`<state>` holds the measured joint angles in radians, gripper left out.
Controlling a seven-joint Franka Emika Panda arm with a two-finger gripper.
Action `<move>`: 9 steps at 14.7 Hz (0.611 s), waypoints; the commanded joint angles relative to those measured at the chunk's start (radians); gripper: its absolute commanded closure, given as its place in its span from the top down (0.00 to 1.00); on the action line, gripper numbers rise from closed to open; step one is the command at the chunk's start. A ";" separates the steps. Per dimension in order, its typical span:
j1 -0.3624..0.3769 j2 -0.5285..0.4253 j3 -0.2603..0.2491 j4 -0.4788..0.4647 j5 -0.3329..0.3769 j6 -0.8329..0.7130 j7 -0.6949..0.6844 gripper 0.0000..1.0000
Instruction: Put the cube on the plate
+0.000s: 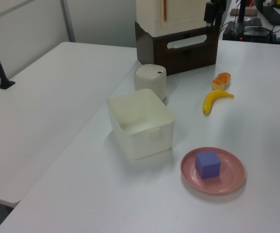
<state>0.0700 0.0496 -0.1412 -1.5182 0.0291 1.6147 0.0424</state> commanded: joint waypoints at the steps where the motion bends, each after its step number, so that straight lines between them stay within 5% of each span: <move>1: 0.013 -0.010 -0.021 0.015 0.014 -0.056 -0.032 1.00; 9: 0.017 -0.008 -0.017 0.019 0.011 -0.081 -0.032 1.00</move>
